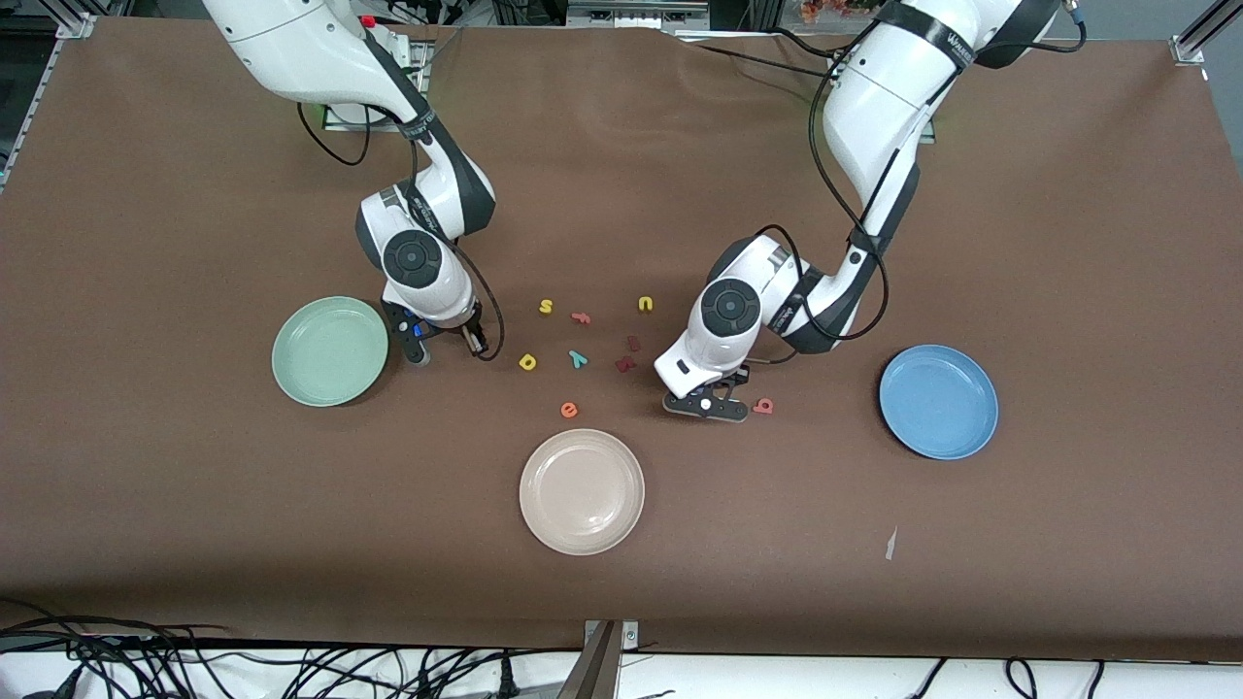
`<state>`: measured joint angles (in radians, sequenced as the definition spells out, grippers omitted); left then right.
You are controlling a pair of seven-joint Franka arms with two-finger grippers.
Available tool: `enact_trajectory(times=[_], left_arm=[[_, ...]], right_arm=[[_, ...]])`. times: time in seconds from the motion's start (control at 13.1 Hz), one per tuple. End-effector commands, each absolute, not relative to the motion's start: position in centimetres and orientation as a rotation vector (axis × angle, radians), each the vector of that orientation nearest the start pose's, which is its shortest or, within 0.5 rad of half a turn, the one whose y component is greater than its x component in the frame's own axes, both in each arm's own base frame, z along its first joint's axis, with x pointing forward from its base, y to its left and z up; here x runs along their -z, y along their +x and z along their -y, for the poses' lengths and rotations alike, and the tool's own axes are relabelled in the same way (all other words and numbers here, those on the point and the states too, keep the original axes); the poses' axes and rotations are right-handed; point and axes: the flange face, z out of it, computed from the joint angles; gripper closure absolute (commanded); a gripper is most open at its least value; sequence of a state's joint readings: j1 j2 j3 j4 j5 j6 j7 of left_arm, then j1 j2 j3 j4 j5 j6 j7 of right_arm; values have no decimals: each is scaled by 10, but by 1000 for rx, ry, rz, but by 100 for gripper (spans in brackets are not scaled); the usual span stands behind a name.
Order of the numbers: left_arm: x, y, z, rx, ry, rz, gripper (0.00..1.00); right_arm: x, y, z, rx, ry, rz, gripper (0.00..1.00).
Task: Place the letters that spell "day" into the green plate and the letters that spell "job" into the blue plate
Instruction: 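Grasp the green a with the right gripper while the left gripper grasps blue o, then place the green a and blue o on matching plates with both grippers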
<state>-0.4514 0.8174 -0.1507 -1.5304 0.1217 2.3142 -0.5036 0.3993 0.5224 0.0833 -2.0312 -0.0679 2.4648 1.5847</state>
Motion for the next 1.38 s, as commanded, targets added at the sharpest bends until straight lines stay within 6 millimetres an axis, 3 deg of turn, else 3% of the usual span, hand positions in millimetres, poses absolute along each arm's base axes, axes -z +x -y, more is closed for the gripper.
enact_trajectory(times=[0.0, 0.15, 0.31, 0.46, 0.54, 0.76, 0.92, 1.07, 1.3], left_arm=[[-176, 597, 381, -13, -3115, -226, 76], [-194, 608, 367, -12, -3110, -210, 78], [-209, 613, 349, -63, -3082, -251, 78], [-236, 622, 314, -148, -3041, -337, 78], [-246, 626, 294, -197, -3020, -397, 78], [-256, 630, 224, -272, -3009, -515, 80], [-262, 631, 169, -302, -3002, -610, 81], [-264, 632, 111, -327, -3003, -679, 81], [-241, 619, 53, -255, -3006, -774, 80]], right_arm=[[-171, 520, -275, -50, -2758, -1612, 71], [-174, 522, -275, -45, -2755, -1611, 85], [-186, 526, -274, -29, -2763, -1573, 91], [-219, 536, -268, -23, -2793, -1552, 91], [-236, 542, -259, -48, -2852, -1522, 91], [-276, 555, -199, -115, -2984, -1409, 91], [-272, 561, -158, -153, -3040, -1352, 91], [-259, 563, -129, -160, -3069, -1299, 90], [-218, 558, -58, -259, -3069, -1231, 87]])
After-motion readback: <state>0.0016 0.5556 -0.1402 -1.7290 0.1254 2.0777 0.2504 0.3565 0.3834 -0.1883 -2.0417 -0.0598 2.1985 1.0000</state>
